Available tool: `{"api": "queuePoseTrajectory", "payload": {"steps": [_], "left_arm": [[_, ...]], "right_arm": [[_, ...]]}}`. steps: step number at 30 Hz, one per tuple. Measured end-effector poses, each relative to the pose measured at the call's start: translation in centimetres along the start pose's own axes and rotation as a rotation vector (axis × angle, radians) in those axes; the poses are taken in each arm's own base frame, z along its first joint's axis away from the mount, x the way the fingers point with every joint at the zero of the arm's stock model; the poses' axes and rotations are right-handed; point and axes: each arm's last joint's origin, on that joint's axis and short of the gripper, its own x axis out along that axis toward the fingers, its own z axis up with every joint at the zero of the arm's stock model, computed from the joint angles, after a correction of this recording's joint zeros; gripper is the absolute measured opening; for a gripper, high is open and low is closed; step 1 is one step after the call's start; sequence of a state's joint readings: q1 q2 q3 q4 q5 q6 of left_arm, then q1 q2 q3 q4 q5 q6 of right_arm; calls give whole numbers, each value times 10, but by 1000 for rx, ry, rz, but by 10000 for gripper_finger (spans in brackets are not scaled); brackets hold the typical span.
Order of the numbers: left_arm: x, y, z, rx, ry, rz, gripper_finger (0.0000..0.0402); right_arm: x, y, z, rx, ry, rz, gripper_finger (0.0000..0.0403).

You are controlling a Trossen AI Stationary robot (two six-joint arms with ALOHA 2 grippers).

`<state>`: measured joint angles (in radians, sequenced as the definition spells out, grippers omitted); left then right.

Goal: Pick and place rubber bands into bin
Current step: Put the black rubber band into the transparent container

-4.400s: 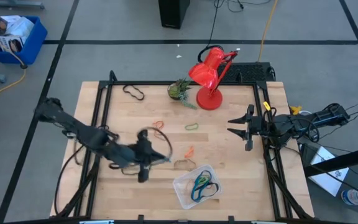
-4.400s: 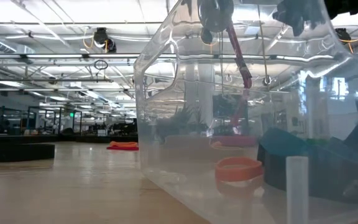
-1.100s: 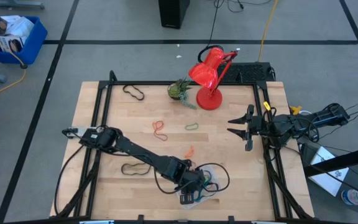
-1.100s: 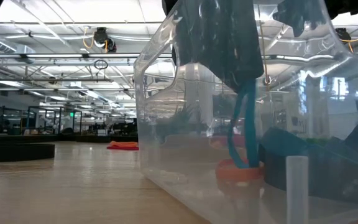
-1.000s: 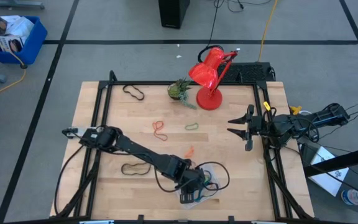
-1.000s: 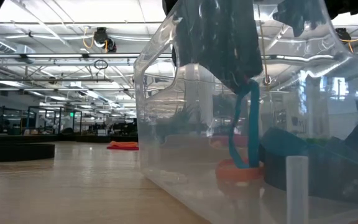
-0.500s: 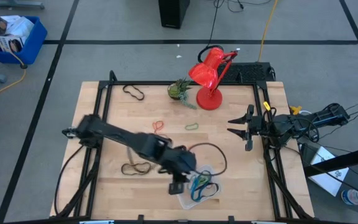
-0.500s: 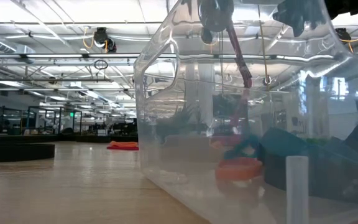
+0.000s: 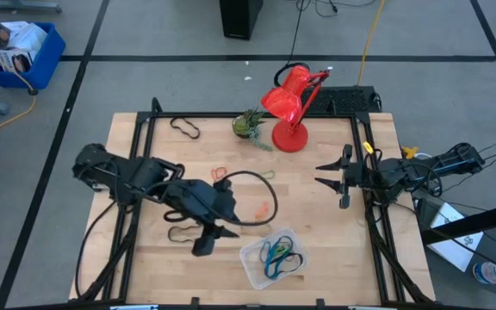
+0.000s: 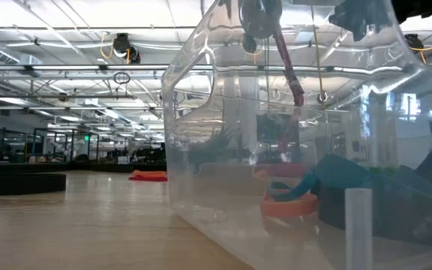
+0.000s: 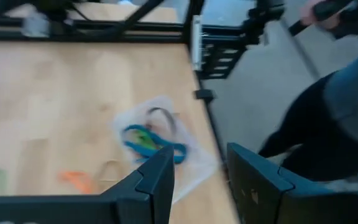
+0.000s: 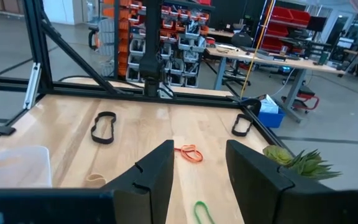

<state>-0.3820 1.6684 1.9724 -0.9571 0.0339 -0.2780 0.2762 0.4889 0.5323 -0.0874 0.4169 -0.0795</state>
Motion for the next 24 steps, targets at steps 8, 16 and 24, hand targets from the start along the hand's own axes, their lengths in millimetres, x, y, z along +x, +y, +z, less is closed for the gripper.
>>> {"api": "queuePoseTrajectory", "payload": {"steps": [8, 16, 24], "left_arm": [[-4, 16, -18, 43, 201, 108, 154], [4, 38, -62, -203, 569, 390, 154], [44, 53, -119, -184, 740, 423, 154]], "right_arm": [[0, 0, 0, -41, 0, -2, 144], [0, 0, 0, -40, 0, -9, 144], [0, -1, 0, -41, 1, -11, 144]]}}
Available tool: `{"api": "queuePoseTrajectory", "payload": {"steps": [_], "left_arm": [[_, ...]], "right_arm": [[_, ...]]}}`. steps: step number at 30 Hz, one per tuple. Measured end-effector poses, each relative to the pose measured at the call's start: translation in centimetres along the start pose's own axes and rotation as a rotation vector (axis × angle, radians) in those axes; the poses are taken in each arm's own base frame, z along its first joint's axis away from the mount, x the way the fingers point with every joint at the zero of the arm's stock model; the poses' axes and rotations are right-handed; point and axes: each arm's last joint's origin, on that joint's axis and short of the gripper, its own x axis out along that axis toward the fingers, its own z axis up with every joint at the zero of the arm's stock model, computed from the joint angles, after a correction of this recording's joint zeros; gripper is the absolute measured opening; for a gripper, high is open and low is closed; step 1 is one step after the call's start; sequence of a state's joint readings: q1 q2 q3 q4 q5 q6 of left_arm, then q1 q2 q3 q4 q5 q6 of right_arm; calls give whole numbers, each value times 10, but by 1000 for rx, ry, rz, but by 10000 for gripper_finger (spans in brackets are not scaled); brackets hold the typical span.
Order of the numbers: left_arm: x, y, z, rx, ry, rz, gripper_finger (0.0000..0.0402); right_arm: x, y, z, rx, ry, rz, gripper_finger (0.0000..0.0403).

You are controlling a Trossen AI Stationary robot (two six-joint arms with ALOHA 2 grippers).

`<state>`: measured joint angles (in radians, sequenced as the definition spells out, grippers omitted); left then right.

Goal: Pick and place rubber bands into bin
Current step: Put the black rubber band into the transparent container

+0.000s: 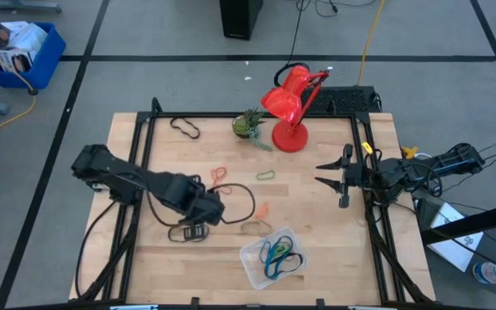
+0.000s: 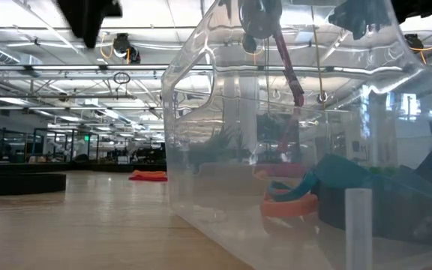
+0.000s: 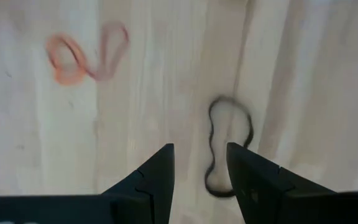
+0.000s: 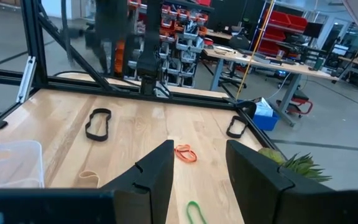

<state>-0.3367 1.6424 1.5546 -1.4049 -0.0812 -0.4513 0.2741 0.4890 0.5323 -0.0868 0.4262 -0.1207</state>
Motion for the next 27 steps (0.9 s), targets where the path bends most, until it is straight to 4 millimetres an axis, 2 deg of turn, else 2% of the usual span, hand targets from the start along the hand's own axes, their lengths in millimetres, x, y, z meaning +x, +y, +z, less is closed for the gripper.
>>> {"api": "queuePoseTrajectory", "payload": {"steps": [6, 12, 19, 27], "left_arm": [[56, -1, -11, 8, 82, -13, 154], [102, -5, -18, 20, 43, -91, 154], [139, -3, -37, 18, 65, -130, 154], [161, -1, -47, 9, 51, -181, 154]], "right_arm": [[0, -2, 0, 2, 8, -65, 144], [0, -5, -1, 3, 18, -154, 144], [0, -5, -1, 3, 18, -154, 144], [0, -4, -1, 3, 18, -154, 144]]}}
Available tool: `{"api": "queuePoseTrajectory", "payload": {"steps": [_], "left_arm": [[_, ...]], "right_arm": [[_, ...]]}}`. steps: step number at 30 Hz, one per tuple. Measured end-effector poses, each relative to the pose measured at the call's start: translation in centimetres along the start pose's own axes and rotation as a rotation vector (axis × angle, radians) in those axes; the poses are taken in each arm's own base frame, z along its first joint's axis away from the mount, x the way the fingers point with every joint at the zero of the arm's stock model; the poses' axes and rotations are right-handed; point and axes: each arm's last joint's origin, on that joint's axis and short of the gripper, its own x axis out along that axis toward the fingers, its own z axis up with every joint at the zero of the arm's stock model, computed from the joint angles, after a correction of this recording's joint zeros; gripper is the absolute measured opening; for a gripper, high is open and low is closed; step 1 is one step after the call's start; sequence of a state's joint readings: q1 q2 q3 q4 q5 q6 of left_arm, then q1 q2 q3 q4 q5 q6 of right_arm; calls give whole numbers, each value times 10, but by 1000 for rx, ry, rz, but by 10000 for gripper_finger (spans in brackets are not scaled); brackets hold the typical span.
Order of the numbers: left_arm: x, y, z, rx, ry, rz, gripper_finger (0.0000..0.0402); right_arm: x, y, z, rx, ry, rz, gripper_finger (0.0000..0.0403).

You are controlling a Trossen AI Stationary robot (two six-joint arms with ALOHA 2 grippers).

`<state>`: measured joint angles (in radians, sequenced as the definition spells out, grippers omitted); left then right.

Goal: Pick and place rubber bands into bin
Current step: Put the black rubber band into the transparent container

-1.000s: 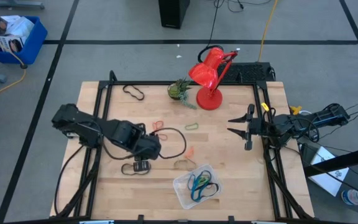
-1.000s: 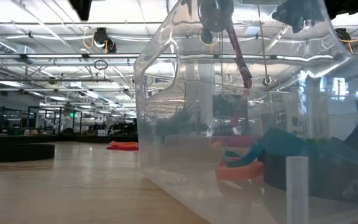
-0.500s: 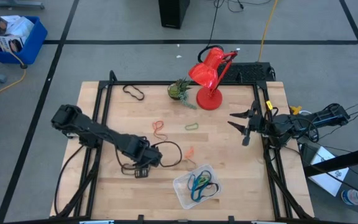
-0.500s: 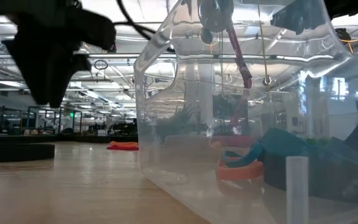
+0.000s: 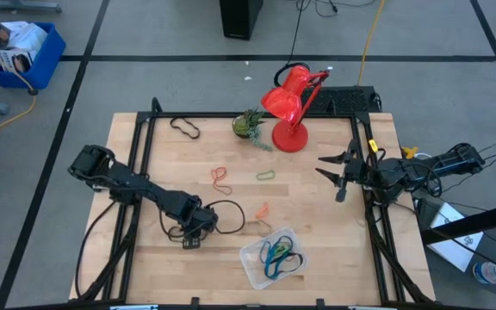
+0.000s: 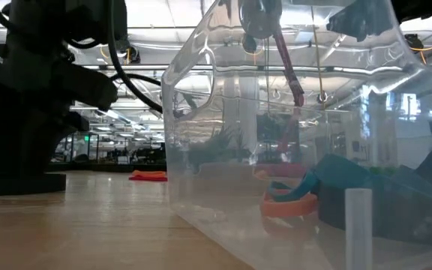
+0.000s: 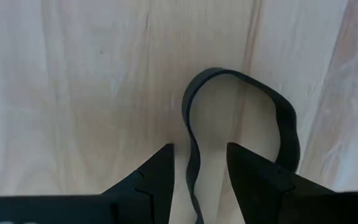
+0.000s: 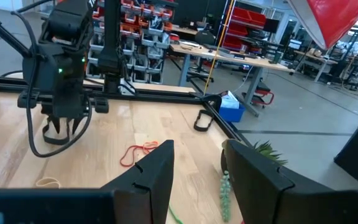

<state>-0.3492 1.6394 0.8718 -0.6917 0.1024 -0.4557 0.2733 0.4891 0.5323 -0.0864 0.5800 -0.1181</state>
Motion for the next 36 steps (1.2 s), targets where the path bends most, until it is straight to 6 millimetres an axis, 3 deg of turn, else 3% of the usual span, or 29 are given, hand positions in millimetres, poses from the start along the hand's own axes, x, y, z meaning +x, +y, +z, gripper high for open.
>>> {"api": "queuePoseTrajectory", "payload": {"steps": [4, 12, 23, 30, 36], "left_arm": [[2, 2, -2, -1, -6, 22, 130], [2, 4, -1, 12, -42, 91, 13], [-3, -1, 1, -61, -77, 5, 6], [-51, -8, -3, -67, -322, -109, 4], [-121, -9, -6, -67, -803, -209, 3]], "right_arm": [[0, 0, 0, 0, 0, 0, 144], [0, 0, 0, -2, 0, 0, 144], [0, 0, 0, -2, 0, 0, 144], [0, 0, 0, -5, 1, 0, 144], [0, 0, 0, -25, -4, 0, 144]]}}
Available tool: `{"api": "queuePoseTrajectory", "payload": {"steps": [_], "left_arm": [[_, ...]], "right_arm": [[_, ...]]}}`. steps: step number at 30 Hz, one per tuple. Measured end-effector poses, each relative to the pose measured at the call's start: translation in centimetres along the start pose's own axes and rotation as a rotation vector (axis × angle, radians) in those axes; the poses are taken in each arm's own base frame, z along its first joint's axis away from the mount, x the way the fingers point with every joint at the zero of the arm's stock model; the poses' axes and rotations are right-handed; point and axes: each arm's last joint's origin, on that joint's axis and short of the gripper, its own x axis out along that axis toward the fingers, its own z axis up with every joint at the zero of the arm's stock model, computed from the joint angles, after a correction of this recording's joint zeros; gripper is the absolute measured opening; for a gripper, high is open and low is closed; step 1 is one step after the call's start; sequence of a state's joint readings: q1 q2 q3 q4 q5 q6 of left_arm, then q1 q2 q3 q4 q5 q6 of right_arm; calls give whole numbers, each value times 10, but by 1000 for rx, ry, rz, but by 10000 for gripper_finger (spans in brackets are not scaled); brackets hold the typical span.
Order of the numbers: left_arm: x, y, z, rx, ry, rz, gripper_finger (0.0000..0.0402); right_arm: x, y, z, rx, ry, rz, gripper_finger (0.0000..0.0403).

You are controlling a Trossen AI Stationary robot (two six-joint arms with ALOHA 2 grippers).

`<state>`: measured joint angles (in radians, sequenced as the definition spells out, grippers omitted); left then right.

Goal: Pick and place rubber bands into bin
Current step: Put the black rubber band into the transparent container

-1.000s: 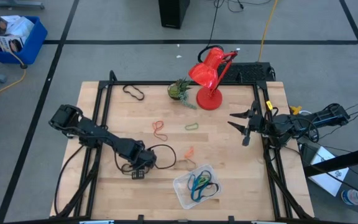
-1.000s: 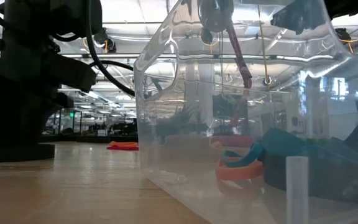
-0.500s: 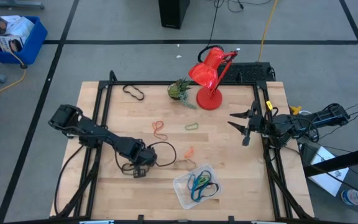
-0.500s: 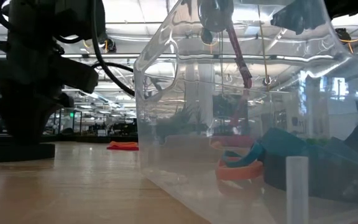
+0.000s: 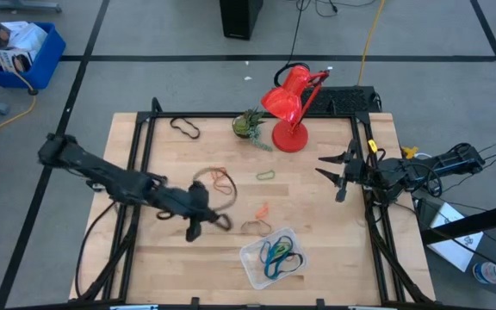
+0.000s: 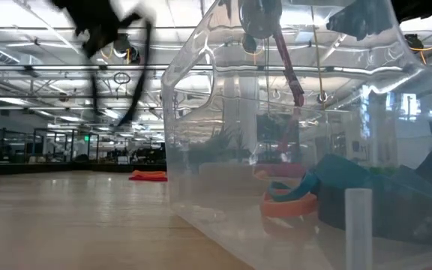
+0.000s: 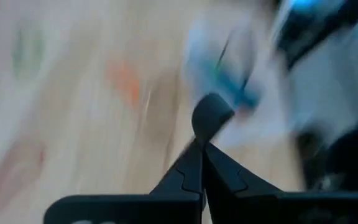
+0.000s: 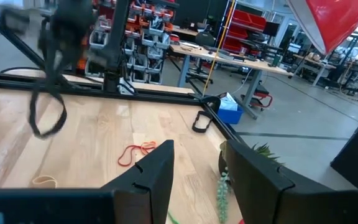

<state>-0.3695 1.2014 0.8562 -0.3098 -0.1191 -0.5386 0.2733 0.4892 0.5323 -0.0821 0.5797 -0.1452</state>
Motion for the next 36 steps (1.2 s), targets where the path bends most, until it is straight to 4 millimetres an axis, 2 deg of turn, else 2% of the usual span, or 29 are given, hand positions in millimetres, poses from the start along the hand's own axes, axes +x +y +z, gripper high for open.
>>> {"api": "queuePoseTrajectory", "payload": {"steps": [8, 11, 14, 18, 21, 27, 32, 36], "left_arm": [[-63, -19, 52, 147, -637, -188, 4], [-73, -24, 63, 235, -801, -193, 3], [-73, -25, 68, 285, -871, -180, 3], [-73, -24, 69, 279, -868, -176, 3], [-74, -28, 77, 280, -837, -165, 3], [-72, -54, 121, 371, -647, -115, 3], [-53, -76, 157, 431, -429, -46, 3], [-24, -90, 174, 453, -310, -31, 5]], "right_arm": [[0, 0, 0, 0, -2, 0, 144], [0, 0, 0, -1, -3, 0, 144], [0, 0, 0, -7, -3, 0, 144], [0, 0, 0, -8, -3, 0, 144], [0, 0, 0, -8, -3, 0, 144], [0, 0, 0, -8, -3, 0, 144], [0, 0, 0, -2, -4, 2, 144], [0, 0, 0, 2, -3, 3, 144]]}}
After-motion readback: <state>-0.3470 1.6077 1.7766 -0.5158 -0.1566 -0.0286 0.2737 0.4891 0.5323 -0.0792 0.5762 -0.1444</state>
